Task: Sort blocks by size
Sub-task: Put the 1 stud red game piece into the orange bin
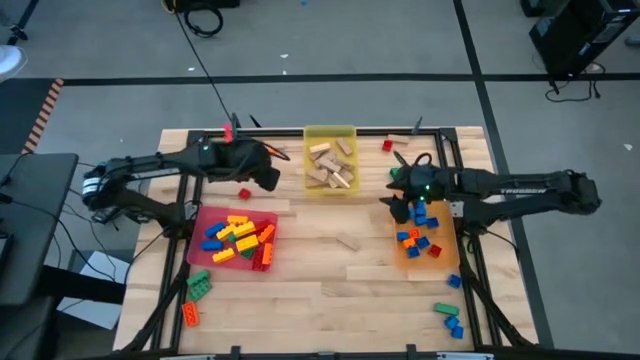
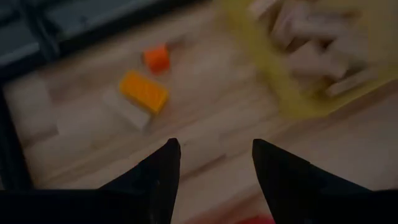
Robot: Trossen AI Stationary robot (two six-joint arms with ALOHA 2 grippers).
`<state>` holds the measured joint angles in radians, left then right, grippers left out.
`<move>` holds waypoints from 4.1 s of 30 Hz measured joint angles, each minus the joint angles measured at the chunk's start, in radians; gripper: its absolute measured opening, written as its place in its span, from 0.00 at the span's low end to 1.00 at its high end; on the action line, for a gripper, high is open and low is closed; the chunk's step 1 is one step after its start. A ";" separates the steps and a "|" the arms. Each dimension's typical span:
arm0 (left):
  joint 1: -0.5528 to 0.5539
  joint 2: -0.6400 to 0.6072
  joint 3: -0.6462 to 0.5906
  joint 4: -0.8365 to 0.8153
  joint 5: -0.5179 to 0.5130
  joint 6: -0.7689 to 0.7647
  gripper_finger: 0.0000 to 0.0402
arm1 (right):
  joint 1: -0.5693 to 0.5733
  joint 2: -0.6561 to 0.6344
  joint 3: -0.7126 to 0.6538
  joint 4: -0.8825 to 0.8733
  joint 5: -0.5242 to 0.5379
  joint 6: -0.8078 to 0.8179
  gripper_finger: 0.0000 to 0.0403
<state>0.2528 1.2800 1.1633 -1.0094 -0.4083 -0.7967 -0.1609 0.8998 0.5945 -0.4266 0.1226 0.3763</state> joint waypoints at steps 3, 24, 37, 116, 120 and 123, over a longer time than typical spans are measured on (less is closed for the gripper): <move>0.038 0.043 0.000 -0.049 0.059 0.003 0.52 | -0.049 0.011 0.000 0.023 -0.044 -0.049 0.66; 0.191 0.315 -0.088 -0.111 0.147 0.299 0.73 | -0.144 0.162 0.000 0.074 -0.253 -0.019 0.64; 0.272 0.312 -0.242 0.061 0.294 0.350 0.73 | -0.167 0.162 0.000 0.118 -0.247 0.051 0.63; 0.111 0.549 0.101 1.583 0.956 -0.470 0.39 | -0.073 0.190 0.002 0.900 -0.029 -0.622 0.79; 0.110 0.574 0.127 1.589 0.978 -0.470 0.39 | -0.073 0.191 0.002 0.866 -0.029 -0.621 0.75; 0.111 0.581 0.148 1.586 0.980 -0.463 0.39 | -0.073 0.191 0.002 0.858 -0.028 -0.621 0.70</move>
<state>0.3634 1.8615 1.3117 0.5763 0.5720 -1.2600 -0.2337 1.0912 0.5961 0.4310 0.0948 -0.2446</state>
